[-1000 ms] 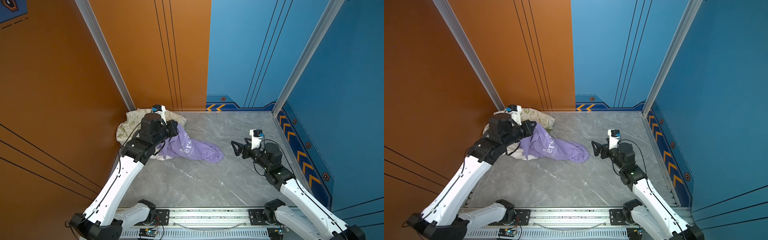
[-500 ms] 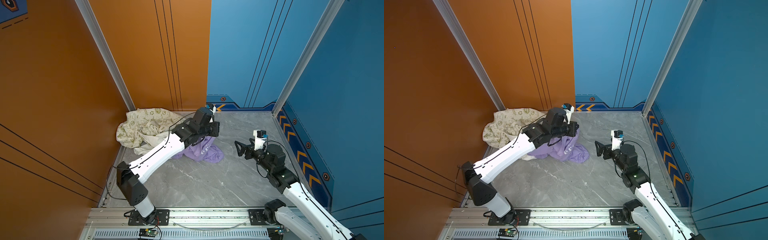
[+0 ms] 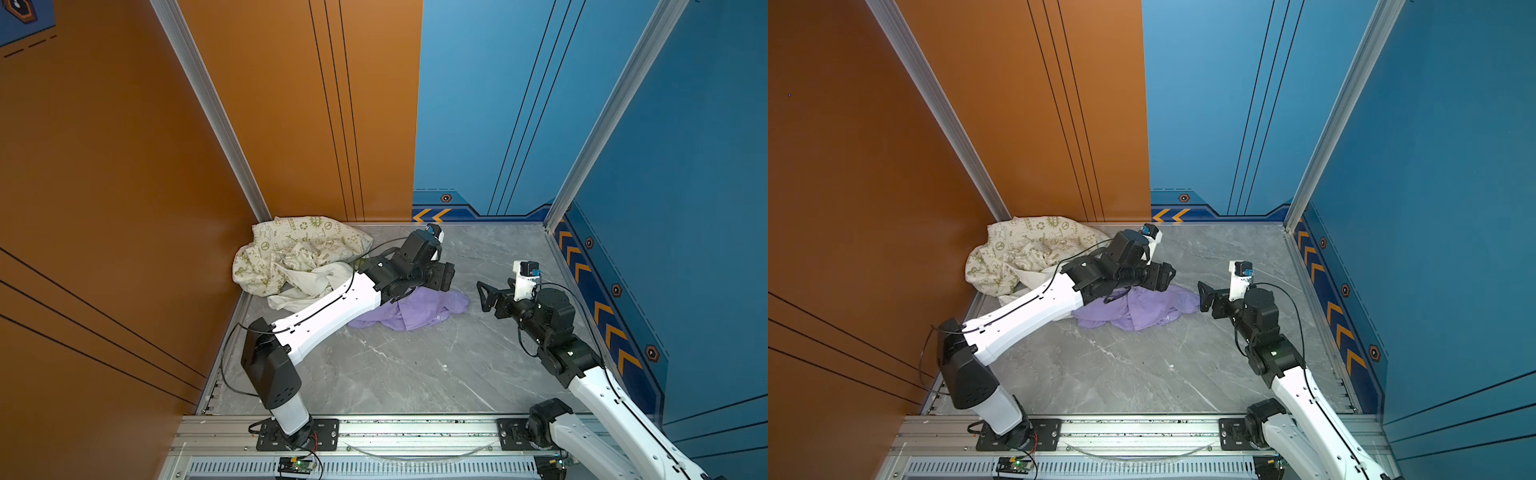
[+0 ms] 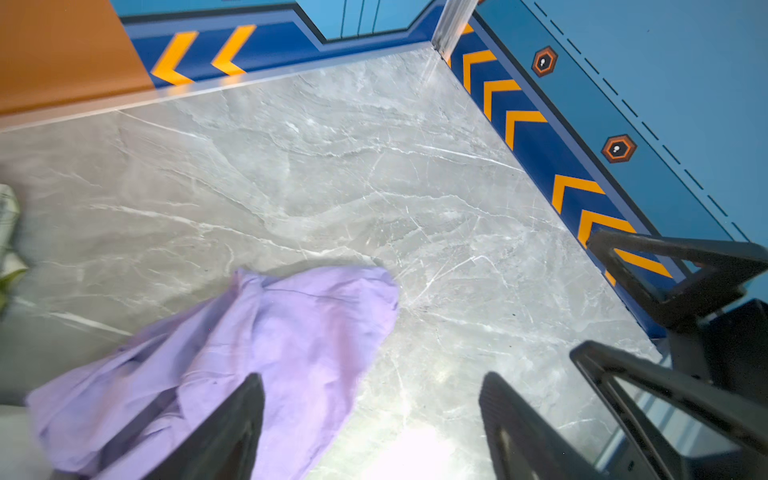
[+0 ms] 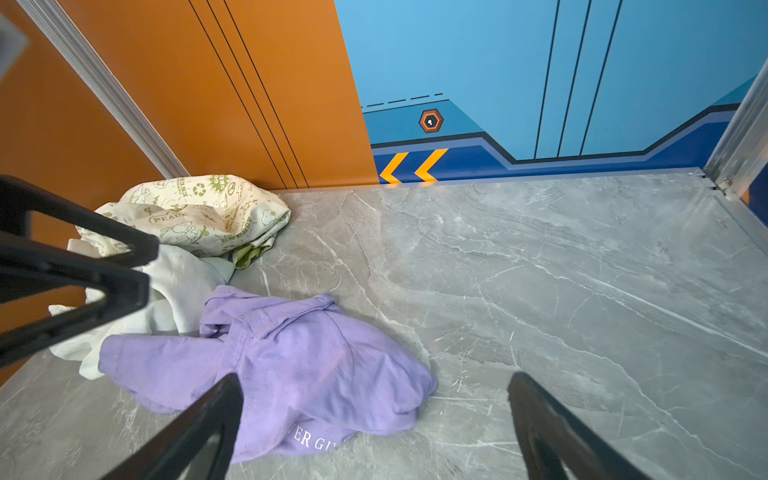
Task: Pick out a specific cloth from the pile
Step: 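Grasp the lavender shirt with the right gripper while the left gripper releases and withdraws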
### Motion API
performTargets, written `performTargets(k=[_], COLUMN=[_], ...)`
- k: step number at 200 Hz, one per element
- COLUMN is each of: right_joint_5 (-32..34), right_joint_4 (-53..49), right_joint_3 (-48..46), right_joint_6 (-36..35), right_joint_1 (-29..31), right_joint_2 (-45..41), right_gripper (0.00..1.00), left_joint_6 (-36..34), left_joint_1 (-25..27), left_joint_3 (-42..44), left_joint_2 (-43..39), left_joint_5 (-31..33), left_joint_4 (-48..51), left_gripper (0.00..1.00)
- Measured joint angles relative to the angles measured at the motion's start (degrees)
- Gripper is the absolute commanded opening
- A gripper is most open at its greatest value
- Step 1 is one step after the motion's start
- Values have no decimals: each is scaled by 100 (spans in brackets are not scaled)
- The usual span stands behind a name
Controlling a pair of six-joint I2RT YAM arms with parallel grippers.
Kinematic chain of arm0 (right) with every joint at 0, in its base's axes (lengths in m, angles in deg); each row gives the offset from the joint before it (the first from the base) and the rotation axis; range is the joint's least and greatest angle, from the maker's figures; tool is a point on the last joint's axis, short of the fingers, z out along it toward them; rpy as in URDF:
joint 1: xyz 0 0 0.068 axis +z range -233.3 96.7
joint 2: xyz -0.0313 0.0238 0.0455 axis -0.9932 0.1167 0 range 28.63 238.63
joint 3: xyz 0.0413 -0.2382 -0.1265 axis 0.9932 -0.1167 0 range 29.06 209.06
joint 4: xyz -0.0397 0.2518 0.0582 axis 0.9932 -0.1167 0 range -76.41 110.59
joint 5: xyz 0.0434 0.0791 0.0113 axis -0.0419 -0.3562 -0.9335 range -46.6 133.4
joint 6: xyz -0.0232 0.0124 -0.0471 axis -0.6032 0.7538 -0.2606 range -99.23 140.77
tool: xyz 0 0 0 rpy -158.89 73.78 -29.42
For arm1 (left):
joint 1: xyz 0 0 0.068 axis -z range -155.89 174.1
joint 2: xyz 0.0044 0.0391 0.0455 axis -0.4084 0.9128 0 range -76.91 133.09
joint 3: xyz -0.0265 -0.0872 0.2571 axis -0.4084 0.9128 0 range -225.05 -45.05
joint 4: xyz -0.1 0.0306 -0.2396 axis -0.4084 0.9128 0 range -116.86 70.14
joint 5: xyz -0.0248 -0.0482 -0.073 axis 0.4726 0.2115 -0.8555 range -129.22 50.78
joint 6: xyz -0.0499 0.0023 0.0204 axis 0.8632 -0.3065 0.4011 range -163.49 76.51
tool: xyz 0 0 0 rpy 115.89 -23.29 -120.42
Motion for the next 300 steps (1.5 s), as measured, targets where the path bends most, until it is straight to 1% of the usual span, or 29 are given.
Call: performTargets(k=[16, 27, 46, 69, 90, 135, 140, 155, 175, 182, 199, 210, 220, 242, 254, 289, 300], right_joint_5=[-136, -219, -286, -356, -363, -216, -201, -133, -81, -68, -66, -66, -66, -83, -92, -107, -107], right_joint_4=[0, -7, -39, -129, -350, -831, -876, -962, -1058, -1086, -1202, -1276, -1327, -1384, -1436, -1554, -1563], right_joint_3=[35, 76, 216, 450, 713, 1305, 1351, 1480, 1663, 1722, 1875, 1971, 2037, 2098, 2124, 2308, 2396], right_joint_6=[33, 39, 39, 33, 26, -17, -11, -37, 15, 31, 107, 136, 179, 225, 286, 308, 332], right_joint_1=[4, 20, 116, 378, 678, 1143, 1176, 1255, 1281, 1281, 1281, 1281, 1281, 1281, 1281, 1276, 1255], right_joint_2=[225, 402, 780, 1314, 1880, 3073, 3167, 3442, 3794, 3919, 4214, 4411, 4559, 4848, 4970, 5084, 5084], right_gripper=[100, 100, 99, 99, 98, 91, 88, 76, 68, 64, 61, 55, 48, 27, 17, 1, 0], left_joint_6=[-111, -162, -321, -616, -927, -1447, -1486, -1631, -1808, -1853, -1932, -1956, -1956, -1923, -1856, -1585, -1488], left_joint_1=[-166, -315, -579, -811, -826, -852, -852, -852, -852, -852, -852, -852, -852, -852, -852, -852, -852], left_joint_3=[380, 658, 1137, 1722, 2168, 3069, 3180, 3499, 3832, 3919, 4120, 4234, 4325, 4509, 4612, 4835, 4896], left_joint_2=[-516, -885, -1480, -2118, -2605, -3729, -3849, -4199, -4553, -4662, -4940, -5115, -5257, -5541, -5674, -5978, -6083], left_joint_5=[179, 302, 505, 782, 1054, 1687, 1742, 1893, 2059, 2109, 2225, 2286, 2323, 2352, 2369, 2406, 2422], left_joint_4=[-9, -17, -24, -13, 26, 74, 70, 96, 122, 129, 133, 142, 149, 157, 177, 302, 348], left_gripper=[98, 100, 98, 98, 98, 98, 98, 98, 98, 98, 98, 98, 98, 98, 98, 98, 98])
